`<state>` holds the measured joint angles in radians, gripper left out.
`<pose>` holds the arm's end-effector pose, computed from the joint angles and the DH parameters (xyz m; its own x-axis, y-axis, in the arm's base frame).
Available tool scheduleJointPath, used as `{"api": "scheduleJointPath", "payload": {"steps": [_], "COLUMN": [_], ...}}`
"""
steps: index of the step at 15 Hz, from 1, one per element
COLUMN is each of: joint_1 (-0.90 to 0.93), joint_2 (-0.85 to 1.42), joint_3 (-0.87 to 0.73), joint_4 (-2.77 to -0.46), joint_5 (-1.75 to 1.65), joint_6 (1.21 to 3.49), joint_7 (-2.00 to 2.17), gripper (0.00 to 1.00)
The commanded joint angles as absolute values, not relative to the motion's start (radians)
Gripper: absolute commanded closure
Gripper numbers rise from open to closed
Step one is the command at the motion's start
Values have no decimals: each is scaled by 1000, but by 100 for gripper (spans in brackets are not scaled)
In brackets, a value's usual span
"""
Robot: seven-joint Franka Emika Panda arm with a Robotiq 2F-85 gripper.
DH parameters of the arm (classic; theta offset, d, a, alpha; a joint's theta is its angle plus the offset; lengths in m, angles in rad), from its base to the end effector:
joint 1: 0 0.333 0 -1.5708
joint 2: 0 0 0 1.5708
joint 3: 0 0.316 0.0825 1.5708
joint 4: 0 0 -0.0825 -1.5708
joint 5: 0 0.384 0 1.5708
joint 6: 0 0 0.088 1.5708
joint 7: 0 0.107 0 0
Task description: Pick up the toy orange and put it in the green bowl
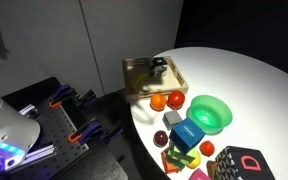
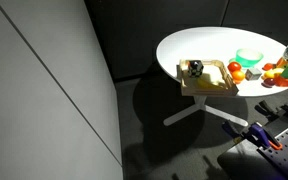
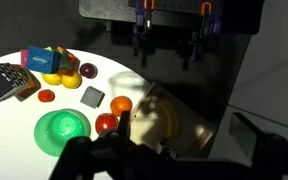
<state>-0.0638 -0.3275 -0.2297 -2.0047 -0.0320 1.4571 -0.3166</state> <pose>0.4086 -0.1404 0.5721 0.9780 0.0536 -0.2016 0.0318 -0.9935 -0.1097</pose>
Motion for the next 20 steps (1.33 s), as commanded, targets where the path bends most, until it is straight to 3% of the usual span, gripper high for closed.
{"api": "scheduleJointPath", "payload": {"steps": [1, 13, 20], "joint_1": [-79, -80, -84], "joint_2": [-325, -312, -292], "joint_3": [-217, -197, -177], "joint_4": [-2002, -2046, -2132], "joint_5": [-28, -52, -74], "joint_6": [1455, 1504, 1685], "joint_7": [-321, -295, -249], "gripper": [0, 0, 0]}}
